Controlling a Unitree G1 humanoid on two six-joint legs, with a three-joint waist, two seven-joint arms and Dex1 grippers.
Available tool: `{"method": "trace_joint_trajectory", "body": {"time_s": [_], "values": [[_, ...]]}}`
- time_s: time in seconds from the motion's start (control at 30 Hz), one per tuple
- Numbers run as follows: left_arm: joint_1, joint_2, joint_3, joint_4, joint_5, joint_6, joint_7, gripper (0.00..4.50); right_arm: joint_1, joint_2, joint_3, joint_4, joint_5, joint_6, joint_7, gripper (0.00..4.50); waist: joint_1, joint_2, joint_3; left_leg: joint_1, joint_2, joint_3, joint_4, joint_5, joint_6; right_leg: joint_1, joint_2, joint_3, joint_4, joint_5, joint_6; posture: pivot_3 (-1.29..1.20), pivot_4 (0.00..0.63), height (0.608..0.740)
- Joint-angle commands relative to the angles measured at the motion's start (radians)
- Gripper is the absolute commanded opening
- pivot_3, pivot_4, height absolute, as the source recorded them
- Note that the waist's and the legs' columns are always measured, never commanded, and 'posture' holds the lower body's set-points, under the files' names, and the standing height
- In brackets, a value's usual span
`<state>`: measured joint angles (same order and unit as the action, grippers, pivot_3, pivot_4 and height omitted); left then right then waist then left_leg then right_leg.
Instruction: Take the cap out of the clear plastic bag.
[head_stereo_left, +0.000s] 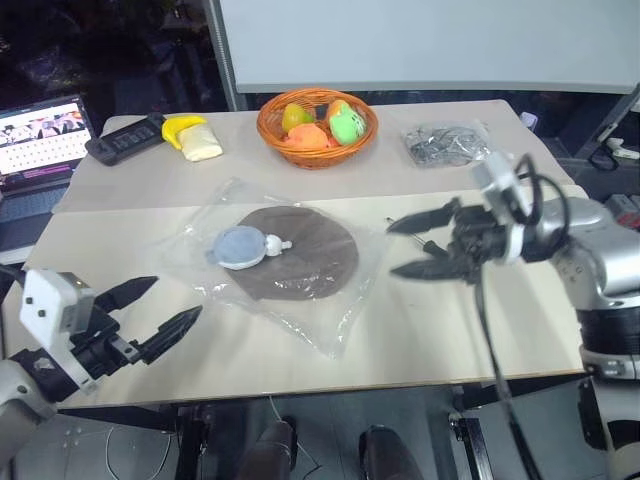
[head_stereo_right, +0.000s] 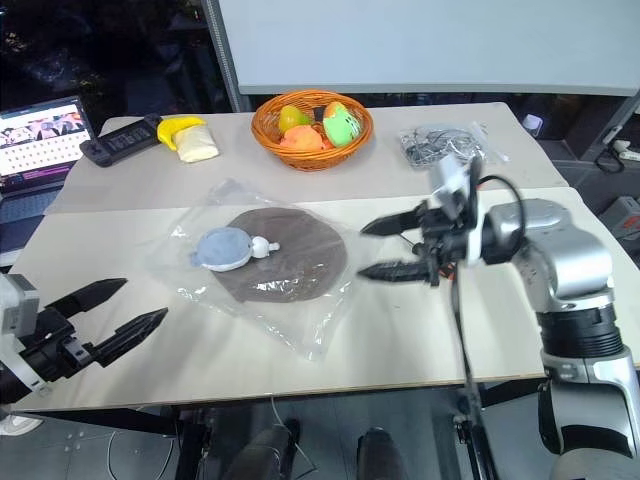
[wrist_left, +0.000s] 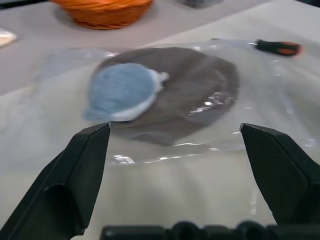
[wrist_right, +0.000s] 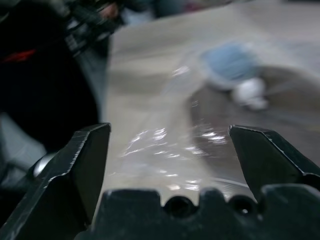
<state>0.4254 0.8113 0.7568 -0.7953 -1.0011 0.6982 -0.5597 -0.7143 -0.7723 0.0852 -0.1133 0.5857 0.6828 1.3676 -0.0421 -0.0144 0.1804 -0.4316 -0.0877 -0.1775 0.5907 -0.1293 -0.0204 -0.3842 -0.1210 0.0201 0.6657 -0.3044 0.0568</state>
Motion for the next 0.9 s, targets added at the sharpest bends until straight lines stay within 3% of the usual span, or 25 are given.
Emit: {"method": "trace_joint_trajectory", "body": {"time_s": [0.03, 0.27, 0.4, 0.67, 0.9], "values": [[-0.024, 0.006, -0.024, -0.009, 0.018, -0.007, 0.02, 4.48, -0.04, 0.045, 0.0, 0.034, -0.065, -0.034, -0.108, 4.5, 0.003, 0.0, 0.0, 0.001, 0.001, 0.0, 0.0, 0.0, 0.0, 0.0, 0.0, 0.0, 0.0, 0.0, 0.0, 0.0, 0.15, 0.74], [-0.048, 0.002, -0.034, -0.025, 0.015, -0.009, 0.042, 4.48, -0.147, 0.102, 0.024, 0.348, -0.294, -0.175, -0.32, 4.5, 0.018, 0.0, 0.0, -0.001, 0.0, 0.002, -0.001, 0.0, 0.0, -0.003, 0.001, 0.003, 0.0, 0.001, -0.001, 0.0, 0.15, 0.74], [-0.151, 0.032, -0.085, -0.063, -0.039, -0.003, 0.095, 4.48, -0.204, 0.12, 0.045, 0.564, -0.408, -0.225, -0.421, 4.5, 0.025, 0.0, 0.0, -0.001, 0.0, 0.003, -0.001, 0.0, 0.0, -0.003, 0.001, 0.003, 0.0, 0.001, -0.001, 0.0, 0.15, 0.74], [-0.267, 0.106, -0.163, -0.07, -0.161, 0.027, 0.133, 4.48, -0.194, 0.103, 0.068, 0.693, -0.509, -0.241, -0.454, 4.5, 0.02, -0.001, 0.0, -0.001, 0.0, 0.007, 0.0, 0.0, 0.0, -0.004, 0.002, 0.008, 0.001, 0.002, 0.001, 0.0, 0.15, 0.74], [-0.242, 0.133, -0.275, -0.036, -0.038, 0.018, 0.046, 4.48, -0.192, 0.068, 0.062, 0.78, -0.582, -0.249, -0.501, 4.5, 0.01, -0.001, 0.0, 0.001, 0.001, 0.012, 0.0, 0.0, 0.0, -0.003, 0.007, 0.016, 0.001, 0.003, 0.001, 0.0, 0.15, 0.74]]}}
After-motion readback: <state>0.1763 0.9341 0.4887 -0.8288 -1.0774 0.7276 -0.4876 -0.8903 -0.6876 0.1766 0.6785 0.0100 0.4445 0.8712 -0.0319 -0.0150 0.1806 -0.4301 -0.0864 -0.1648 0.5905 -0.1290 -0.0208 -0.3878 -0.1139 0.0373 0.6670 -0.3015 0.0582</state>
